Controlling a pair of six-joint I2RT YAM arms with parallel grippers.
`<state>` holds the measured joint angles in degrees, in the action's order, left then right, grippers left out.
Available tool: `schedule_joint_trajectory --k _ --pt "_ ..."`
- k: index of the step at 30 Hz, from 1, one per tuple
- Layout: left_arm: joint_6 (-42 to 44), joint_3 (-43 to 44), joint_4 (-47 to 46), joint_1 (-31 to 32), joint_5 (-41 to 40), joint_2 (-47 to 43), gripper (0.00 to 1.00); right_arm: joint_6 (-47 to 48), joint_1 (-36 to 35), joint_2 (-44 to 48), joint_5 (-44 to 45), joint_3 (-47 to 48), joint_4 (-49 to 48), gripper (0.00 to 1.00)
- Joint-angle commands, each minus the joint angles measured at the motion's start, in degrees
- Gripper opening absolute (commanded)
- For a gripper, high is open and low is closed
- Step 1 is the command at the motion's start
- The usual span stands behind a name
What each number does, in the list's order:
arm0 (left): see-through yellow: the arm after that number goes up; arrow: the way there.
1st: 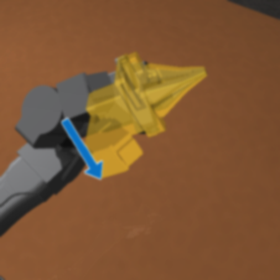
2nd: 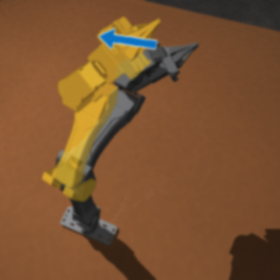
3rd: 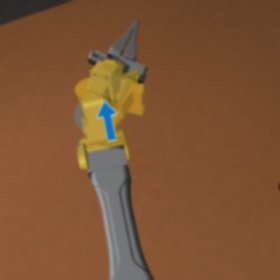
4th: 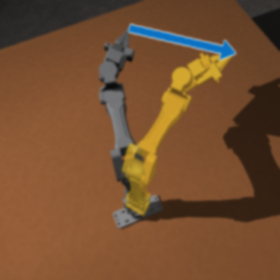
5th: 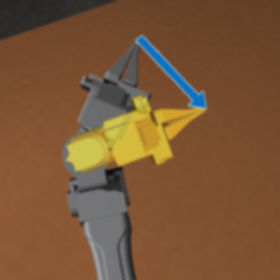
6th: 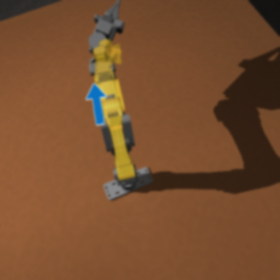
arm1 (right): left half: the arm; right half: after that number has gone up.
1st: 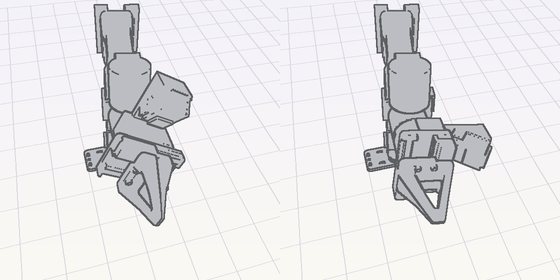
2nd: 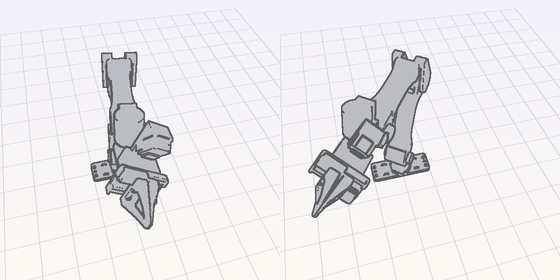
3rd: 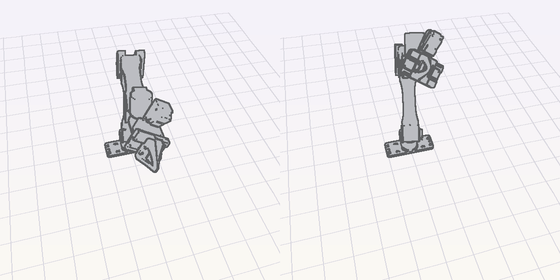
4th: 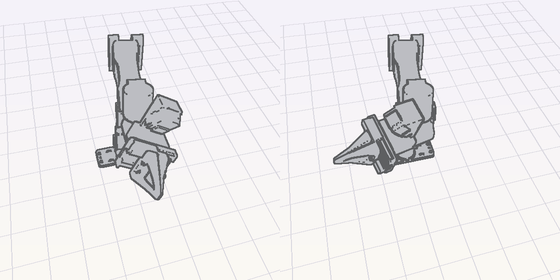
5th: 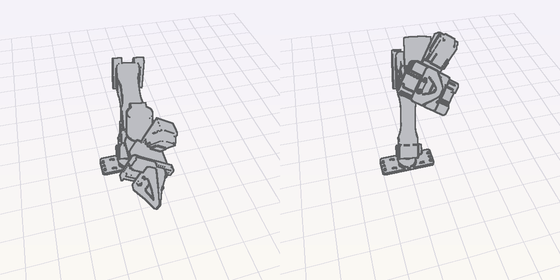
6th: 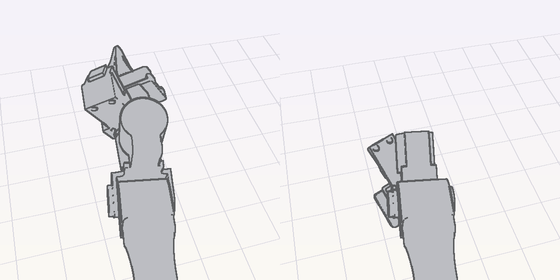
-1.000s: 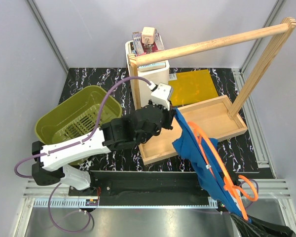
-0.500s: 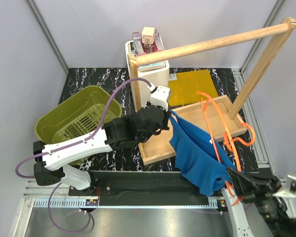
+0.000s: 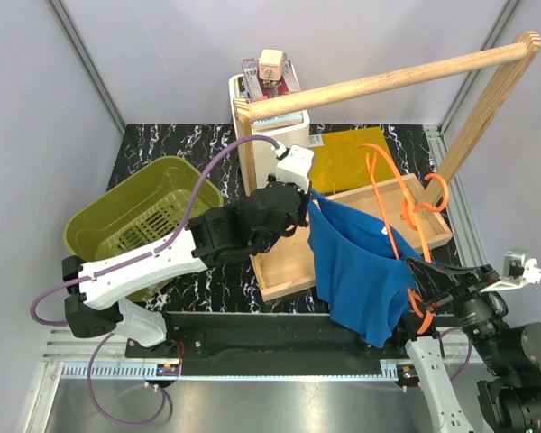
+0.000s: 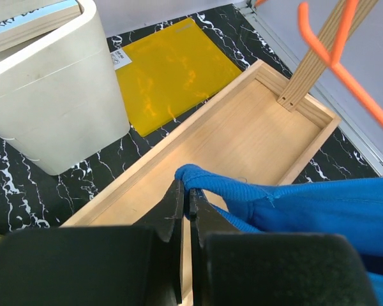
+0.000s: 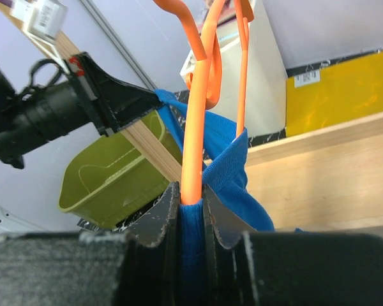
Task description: Remove the tank top from the hanger
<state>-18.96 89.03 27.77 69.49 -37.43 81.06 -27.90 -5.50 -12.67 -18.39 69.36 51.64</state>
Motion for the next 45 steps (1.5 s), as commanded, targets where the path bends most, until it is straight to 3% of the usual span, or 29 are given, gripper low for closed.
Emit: schedule_joint_trajectory --k 1,12,17,18,19,20,23,27,33,36,40,45 --pt "1.3 2.2 -1.84 -0.32 1.21 -1.87 0.0 1.62 -0.39 -2.44 1.34 4.11 -7.77 0.0" --pt "0.07 0.09 -4.82 -0.24 10.18 -3.44 0.0 2.42 -0.39 -19.14 -5.07 12.2 -11.38 0.0" --pt "0.15 -4.21 -6.33 -0.06 10.19 -4.42 0.0 -1.36 -0.39 -15.56 -5.25 0.88 -12.61 0.0" --pt "0.85 -4.31 -5.98 -0.06 9.49 -4.24 0.04 -1.63 -0.39 -15.02 -5.42 -0.97 -13.83 0.0" --pt "1.12 -4.31 -5.54 -0.06 8.61 -4.15 0.14 -1.72 -0.39 -14.76 -5.86 -4.29 -14.71 0.0" --pt "1.21 -4.05 -4.66 -0.06 7.12 -4.15 0.35 -1.46 -0.39 -13.97 -6.04 -5.89 -16.29 0.0" --pt "1.65 -3.26 -3.16 -0.15 6.93 -4.94 0.69 -0.41 -0.39 -14.05 -4.64 -9.5 -17.88 0.0" --pt "-0.28 -2.2 -3.07 -0.06 12.54 -7.05 0.83 -0.05 -0.39 -14.41 -5.77 -11.88 -20.69 0.0" --pt "-9.85 -0.79 -8.51 -0.06 22.83 -4.34 0.8 1.01 -0.39 -13.7 -10.6 -13.02 -21.66 0.0" --pt "-17.84 -0.09 -12.03 -0.06 21.88 -2.05 0.79 1.62 -0.39 -11.51 -12.98 -14.86 -21.93 0.0" --pt "-26.11 -4.65 -24.57 0.03 21.43 -1.26 0.76 2.85 -0.39 -7.91 -15.18 -16.63 -22.28 0.0" --pt "-28.85 -1.33 -24.61 0.38 21.78 4.36 0.76 3.82 -0.39 -4.92 -17.28 -17.24 -22.46 0.0"
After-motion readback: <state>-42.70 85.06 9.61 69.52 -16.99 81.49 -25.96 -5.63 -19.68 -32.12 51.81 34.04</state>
